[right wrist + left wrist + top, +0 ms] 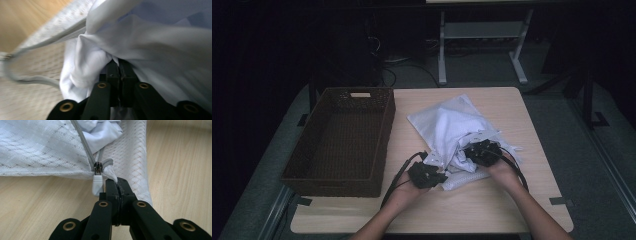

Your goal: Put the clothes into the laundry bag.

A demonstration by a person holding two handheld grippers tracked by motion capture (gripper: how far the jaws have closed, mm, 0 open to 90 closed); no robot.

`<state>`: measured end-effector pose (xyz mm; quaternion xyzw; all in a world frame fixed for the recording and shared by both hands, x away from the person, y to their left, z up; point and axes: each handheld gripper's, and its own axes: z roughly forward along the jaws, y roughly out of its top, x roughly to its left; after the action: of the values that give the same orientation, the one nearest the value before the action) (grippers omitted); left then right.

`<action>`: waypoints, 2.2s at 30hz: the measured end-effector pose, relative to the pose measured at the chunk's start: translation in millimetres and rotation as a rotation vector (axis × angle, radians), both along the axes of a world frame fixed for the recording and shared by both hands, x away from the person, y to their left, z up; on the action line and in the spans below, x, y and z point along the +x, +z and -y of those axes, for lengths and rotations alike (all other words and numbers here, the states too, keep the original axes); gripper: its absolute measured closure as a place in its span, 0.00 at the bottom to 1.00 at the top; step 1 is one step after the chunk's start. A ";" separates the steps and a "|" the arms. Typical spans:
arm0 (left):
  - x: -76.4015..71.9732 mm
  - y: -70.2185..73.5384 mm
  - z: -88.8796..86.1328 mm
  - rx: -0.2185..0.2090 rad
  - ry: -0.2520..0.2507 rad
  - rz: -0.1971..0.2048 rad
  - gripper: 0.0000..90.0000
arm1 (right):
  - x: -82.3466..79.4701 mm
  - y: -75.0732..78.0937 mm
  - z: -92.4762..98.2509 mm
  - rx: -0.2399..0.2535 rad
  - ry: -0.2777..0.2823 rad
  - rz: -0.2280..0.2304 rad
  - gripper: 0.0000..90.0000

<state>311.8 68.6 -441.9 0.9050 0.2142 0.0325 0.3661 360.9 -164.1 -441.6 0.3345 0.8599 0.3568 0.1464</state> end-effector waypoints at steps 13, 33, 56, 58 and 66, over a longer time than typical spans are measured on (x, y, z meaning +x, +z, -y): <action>0.4 -3.2 0.6 -0.004 0.004 -0.007 0.99 | -32.8 51.9 30.6 0.131 0.071 0.014 0.68; 1.3 -4.3 0.5 -0.009 0.008 -0.016 0.98 | -7.2 87.5 50.0 0.126 0.044 0.065 0.97; 2.0 -3.2 1.5 -0.004 0.007 -0.012 0.98 | -10.2 17.9 -4.3 -0.031 0.179 -0.151 0.98; 1.5 -3.4 2.0 -0.002 0.007 -0.012 0.98 | -10.1 12.1 -8.5 -0.053 0.165 -0.155 0.98; 0.3 -4.2 2.5 0.014 -0.005 -0.019 0.99 | 3.8 -3.5 -13.8 -0.095 0.038 -0.085 0.99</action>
<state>312.2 66.0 -446.0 0.9083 0.2154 0.0245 0.3577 364.7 -150.3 -445.1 0.3257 0.8874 0.3037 0.1190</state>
